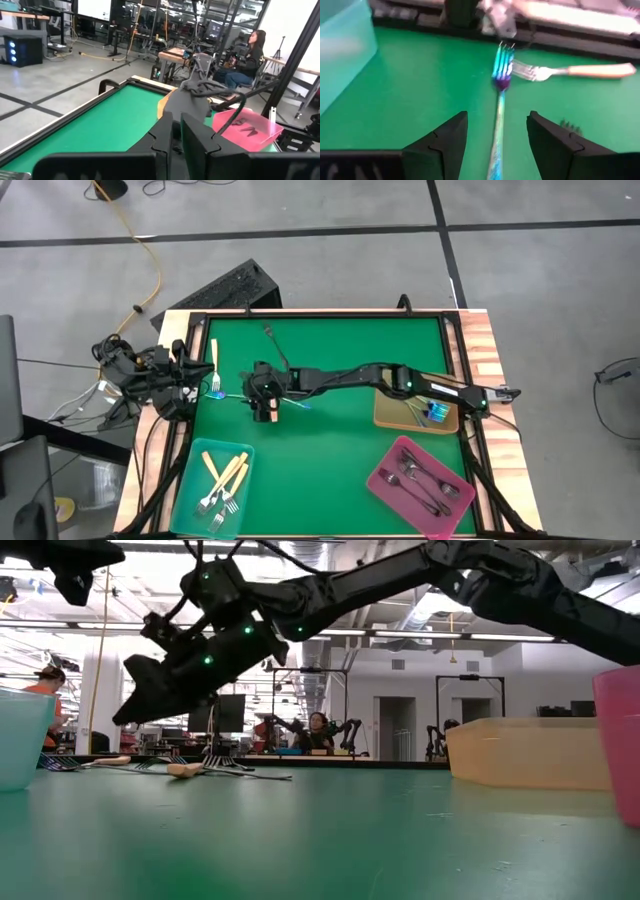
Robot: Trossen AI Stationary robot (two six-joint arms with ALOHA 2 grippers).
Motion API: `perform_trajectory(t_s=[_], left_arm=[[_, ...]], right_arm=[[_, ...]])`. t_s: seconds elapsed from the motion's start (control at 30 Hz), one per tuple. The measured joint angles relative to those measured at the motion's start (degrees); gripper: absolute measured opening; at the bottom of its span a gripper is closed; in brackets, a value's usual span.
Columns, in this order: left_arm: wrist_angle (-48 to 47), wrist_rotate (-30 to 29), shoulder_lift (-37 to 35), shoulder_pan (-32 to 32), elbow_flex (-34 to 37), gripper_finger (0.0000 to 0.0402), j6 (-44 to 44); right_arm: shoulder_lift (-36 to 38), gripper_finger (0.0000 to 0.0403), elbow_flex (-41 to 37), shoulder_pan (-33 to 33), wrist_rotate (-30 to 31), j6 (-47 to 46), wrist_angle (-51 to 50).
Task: Sort silverware by color (type)
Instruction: Put the blue fork into the orange bin
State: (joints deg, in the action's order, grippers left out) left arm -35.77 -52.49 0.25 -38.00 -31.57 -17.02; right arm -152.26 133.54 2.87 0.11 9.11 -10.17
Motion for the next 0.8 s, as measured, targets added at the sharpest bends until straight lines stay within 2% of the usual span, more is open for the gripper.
perform_trajectory(t_s=[0.4, 0.8], left_arm=[[-0.48, -0.79, 0.00, 0.00, 0.00, 0.0022, -0.13], [-0.76, -0.85, 0.01, -0.02, 0.00, 0.0022, -0.78]], right_arm=[[-2.65, 0.0226, 0.43, 0.57, -0.12, -0.22, 3.78], [-5.69, 0.0226, 0.38, 1.33, -0.19, -1.55, 1.29]])
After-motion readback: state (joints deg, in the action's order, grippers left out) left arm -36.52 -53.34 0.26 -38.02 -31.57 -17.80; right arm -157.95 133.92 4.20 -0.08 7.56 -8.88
